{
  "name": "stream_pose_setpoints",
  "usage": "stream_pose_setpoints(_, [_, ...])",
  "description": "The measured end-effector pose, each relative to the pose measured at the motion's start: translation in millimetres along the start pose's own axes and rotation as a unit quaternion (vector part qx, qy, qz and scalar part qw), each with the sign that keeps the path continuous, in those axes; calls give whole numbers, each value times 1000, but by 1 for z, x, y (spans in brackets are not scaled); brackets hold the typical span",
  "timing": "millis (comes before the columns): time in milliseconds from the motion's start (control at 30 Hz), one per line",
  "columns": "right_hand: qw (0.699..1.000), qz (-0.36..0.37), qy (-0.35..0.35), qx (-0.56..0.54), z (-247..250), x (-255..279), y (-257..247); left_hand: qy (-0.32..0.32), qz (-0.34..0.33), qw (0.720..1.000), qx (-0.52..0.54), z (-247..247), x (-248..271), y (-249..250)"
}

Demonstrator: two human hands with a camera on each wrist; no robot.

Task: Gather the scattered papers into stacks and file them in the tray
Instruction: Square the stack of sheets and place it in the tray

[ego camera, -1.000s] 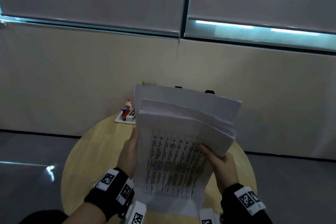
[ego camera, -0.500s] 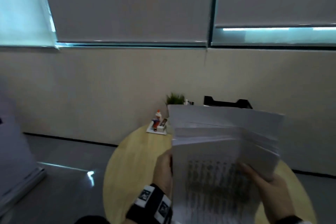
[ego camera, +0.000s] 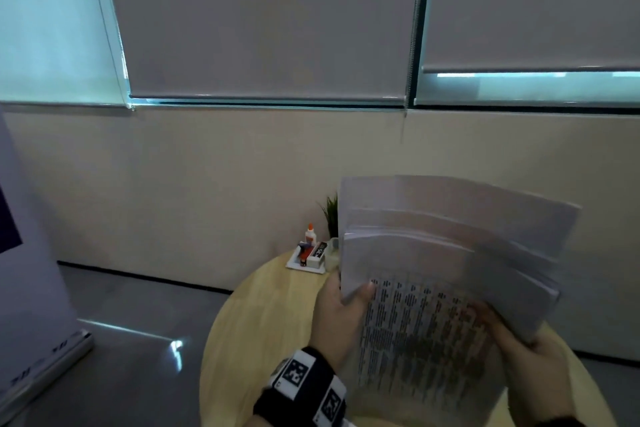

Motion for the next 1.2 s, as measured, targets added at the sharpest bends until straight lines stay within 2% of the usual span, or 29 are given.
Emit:
stream_pose_setpoints(33, [999,-41,2,23,-12,15,5,9,-1,1000,-4,1,-1,-3])
stream_pose_setpoints(67, [999,-33,-39,7,-12,16,9,5,-14,1000,-4,3,-2,-9])
stream_pose_setpoints(233, [998,-23,-48,17,-11,12,32,37,19,998,-36,8,1,-28])
stream_pose_setpoints(500, [995,-9,-97,28,-13,20,26,43,18,999,-22,8,-6,-34])
stream_pose_setpoints(867, [994,-27,-100,19,-13,25,20,17,3,1000,-26,10,-10,-35])
stream_pose_setpoints(1067, [994,-36,-99,30,-12,24,24,27,28,999,-26,9,-10,-42])
stream_pose_setpoints(1200, [992,-67,-102,23,-11,28,32,25,53,998,-24,8,-4,-50])
Point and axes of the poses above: each hand's wrist, its own x-axis away from the middle knuckle, its own z-axis out of the back of the hand, y = z × x, the point moved 1 cm from there along -x, towards the middle knuckle, and after that the axes turned 2 degrees about y, right-handed, at the moved point
